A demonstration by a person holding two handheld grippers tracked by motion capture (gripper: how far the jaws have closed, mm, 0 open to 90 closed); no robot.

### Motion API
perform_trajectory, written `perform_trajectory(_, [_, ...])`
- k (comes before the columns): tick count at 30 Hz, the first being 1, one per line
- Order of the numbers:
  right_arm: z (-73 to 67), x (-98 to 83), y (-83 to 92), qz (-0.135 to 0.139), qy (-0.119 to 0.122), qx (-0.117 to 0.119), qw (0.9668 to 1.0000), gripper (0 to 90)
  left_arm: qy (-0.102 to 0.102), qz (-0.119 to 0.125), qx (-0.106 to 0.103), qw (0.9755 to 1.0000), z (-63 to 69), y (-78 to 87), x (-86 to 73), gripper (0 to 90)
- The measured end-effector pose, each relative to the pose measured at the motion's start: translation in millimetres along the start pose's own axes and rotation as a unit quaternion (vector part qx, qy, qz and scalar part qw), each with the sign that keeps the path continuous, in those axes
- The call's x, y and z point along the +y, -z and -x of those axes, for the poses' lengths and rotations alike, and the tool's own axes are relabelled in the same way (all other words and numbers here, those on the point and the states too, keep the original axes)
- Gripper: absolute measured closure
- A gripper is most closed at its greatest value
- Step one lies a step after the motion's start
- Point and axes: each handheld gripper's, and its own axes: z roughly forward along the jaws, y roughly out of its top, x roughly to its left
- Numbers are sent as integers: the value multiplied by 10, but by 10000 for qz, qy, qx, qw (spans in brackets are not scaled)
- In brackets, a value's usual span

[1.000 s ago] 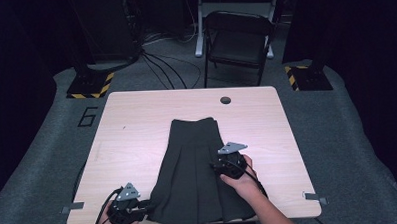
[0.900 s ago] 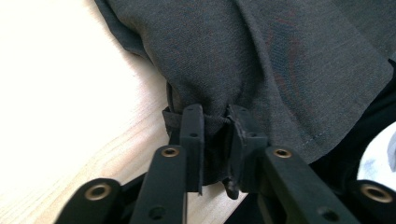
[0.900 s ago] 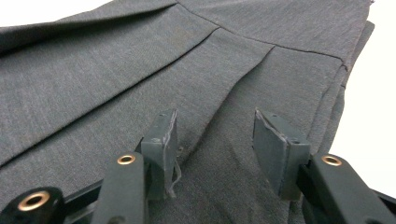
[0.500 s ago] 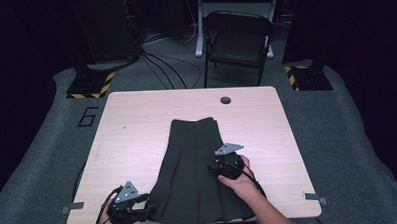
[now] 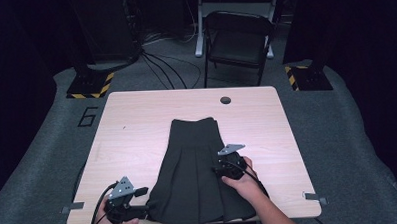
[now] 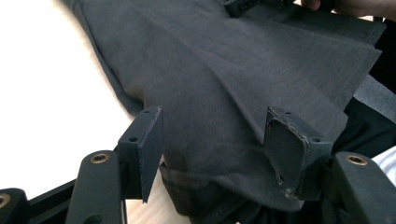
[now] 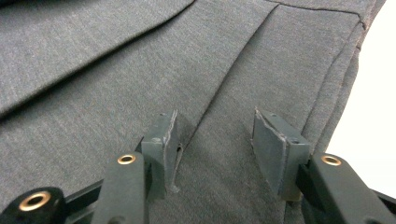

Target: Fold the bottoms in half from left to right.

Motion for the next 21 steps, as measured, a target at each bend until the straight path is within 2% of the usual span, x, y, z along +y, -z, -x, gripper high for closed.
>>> perform_trajectory(4, [-9, -10, 28, -5, -5, -20, 10000, 499, -57, 2, -37, 10000, -55, -44, 127, 384])
perform_trajectory(8, [-28, -18, 75, 52, 28, -65, 10000, 488, -111, 109, -84, 9998, -171, -152, 266, 386])
perform_trajectory(10, [-27, -21, 98, 62, 76, -101, 9999, 481, -53, 208, -155, 9996, -241, -219, 342, 386])
perform_trajectory(12, [-37, -23, 115, 72, 62, -107, 9999, 475, 96, 312, -222, 9992, -299, -278, 413, 377])
perform_trajectory(13, [-56, -20, 119, 110, -19, -131, 9999, 474, 109, 349, -208, 9991, -319, -302, 440, 373])
perform_trajectory(14, [-57, -21, 123, 123, 6, -129, 9998, 472, 163, 352, -243, 9990, -343, -331, 480, 369])
perform_trajectory(15, [-53, -21, 131, 130, 82, -154, 9998, 469, 155, 344, -255, 9990, -371, -356, 521, 367])
perform_trajectory(18, [-61, -16, 149, 163, 59, -148, 9997, 462, 200, 352, -281, 9988, -429, -440, 643, 340])
perform_trajectory(20, [-69, -14, 166, 191, -23, -121, 9997, 457, 150, 337, -145, 9992, -460, -495, 721, 303])
perform_trajectory(21, [-63, -11, 177, 219, 3, -145, 9997, 455, 176, 346, -164, 9991, -471, -532, 764, 285])
